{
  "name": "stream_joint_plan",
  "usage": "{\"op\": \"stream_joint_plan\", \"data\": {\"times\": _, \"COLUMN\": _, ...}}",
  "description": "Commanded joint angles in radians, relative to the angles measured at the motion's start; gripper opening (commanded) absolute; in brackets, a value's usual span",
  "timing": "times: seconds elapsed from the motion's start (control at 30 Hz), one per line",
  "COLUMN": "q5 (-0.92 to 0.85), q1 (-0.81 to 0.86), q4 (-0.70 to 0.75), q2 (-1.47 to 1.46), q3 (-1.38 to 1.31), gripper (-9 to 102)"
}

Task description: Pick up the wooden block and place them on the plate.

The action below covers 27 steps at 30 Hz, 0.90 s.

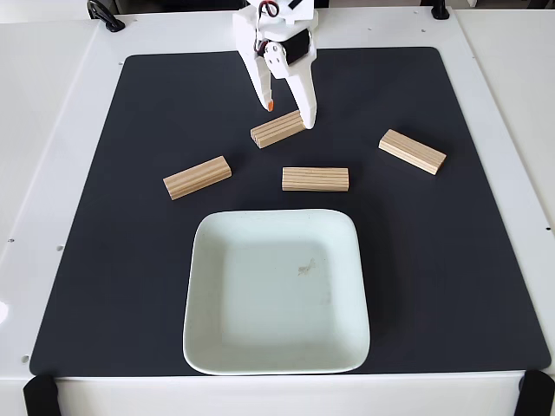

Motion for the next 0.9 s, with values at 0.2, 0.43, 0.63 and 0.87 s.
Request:
{"op": "stream_joint_plan", "data": {"times": 0.2, "q5": 0.043, "q1": 0.002, "q4": -0.072, "q2": -0.029, "q3": -0.018, "gripper": 31}}
{"op": "stream_joint_plan", "data": {"times": 0.43, "q5": 0.072, "q1": -0.002, "q4": -0.115, "q2": -0.032, "q3": -0.015, "gripper": 31}}
{"op": "stream_joint_plan", "data": {"times": 0.63, "q5": 0.072, "q1": 0.0, "q4": -0.117, "q2": -0.075, "q3": -0.003, "gripper": 31}}
{"op": "stream_joint_plan", "data": {"times": 0.87, "q5": 0.072, "q1": 0.0, "q4": -0.117, "q2": -0.12, "q3": -0.017, "gripper": 31}}
